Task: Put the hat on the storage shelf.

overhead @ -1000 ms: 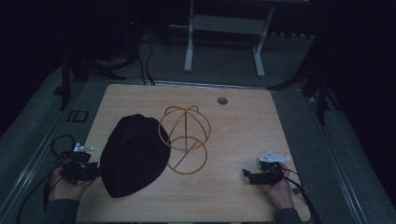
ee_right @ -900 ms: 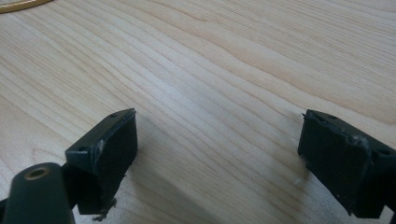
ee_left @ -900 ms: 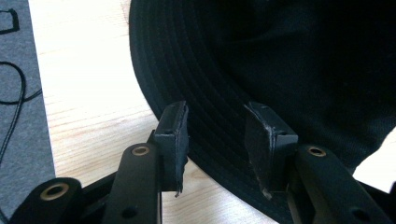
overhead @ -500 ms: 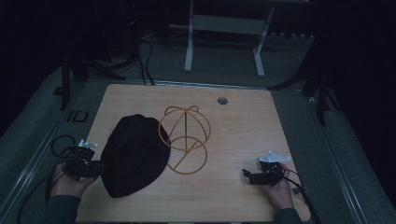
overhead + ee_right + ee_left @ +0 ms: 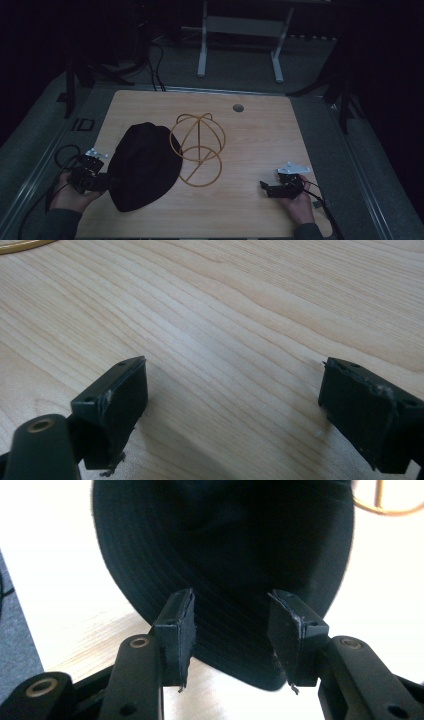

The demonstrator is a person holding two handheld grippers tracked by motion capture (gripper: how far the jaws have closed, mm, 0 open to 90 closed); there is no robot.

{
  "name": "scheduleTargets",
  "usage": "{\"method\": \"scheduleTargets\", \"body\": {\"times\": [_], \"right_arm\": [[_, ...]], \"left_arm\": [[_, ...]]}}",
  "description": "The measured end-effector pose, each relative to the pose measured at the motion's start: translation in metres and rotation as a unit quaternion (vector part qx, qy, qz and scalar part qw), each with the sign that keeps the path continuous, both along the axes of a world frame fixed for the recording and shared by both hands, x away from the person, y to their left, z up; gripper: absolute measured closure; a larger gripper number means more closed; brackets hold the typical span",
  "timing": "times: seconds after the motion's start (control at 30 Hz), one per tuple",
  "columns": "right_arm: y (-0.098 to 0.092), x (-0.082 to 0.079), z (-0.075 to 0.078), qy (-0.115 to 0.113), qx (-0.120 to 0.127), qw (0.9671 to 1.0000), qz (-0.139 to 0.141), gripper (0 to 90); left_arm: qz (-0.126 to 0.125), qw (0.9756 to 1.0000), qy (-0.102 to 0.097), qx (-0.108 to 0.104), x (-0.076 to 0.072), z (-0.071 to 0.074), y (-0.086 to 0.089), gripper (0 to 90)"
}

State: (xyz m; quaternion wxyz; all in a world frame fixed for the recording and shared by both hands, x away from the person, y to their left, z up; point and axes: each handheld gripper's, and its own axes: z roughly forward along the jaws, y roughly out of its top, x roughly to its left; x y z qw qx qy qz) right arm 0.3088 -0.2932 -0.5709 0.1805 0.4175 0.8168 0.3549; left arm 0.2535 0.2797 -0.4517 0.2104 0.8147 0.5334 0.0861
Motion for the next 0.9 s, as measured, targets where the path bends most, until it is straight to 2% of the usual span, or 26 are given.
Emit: {"method": "scheduleTargets", "body": {"times": [0.17,0.37,0.6,0.9], "right_arm": [[0.0,0.0,0.0,0.0,0.0,1.0,0.0,12.1],[0.0,0.0,0.0,0.0,0.0,1.0,0.0,12.1],[0.0,0.0,0.0,0.0,0.0,1.0,0.0,12.1],[0.0,0.0,0.0,0.0,0.0,1.0,0.0,12.1]], "left_arm": [[-0.027,0.9996,0.008,-0.002,-0.002,0.003,-0.005,53.9],[-0.041,0.9989,0.019,-0.009,-0.002,0.003,-0.009,52.7],[-0.044,0.9987,0.013,-0.022,0.001,0.006,-0.016,51.7],[-0.025,0.9993,0.027,-0.008,0.022,-0.001,-0.031,50.6]]}}
